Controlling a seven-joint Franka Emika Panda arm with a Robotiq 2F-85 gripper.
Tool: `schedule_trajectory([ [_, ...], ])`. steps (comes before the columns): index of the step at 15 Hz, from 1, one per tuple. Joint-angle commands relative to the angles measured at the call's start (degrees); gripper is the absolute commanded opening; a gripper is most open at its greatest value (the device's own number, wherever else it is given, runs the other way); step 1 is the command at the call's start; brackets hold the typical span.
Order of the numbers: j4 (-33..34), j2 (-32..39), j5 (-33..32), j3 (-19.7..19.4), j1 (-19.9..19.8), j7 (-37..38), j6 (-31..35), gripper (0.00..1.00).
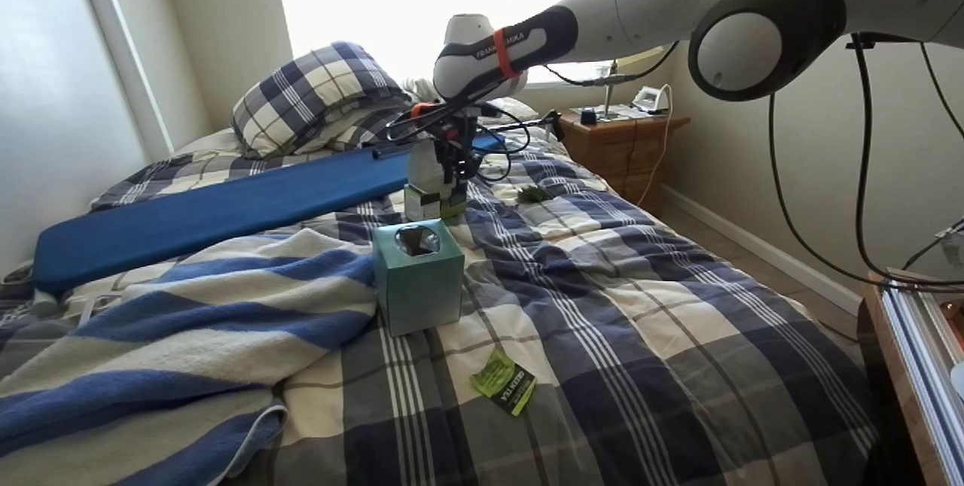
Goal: Move the box to the right
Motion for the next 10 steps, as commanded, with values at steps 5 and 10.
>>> schedule_trajectory([
  [5,3.03,-5.09,1.08,6.08,-1.0,-16.89,-6.52,0.99],
  [10,1.17,-9.83,0.63,8.65,0.23,-30.47,-9.77,1.0],
])
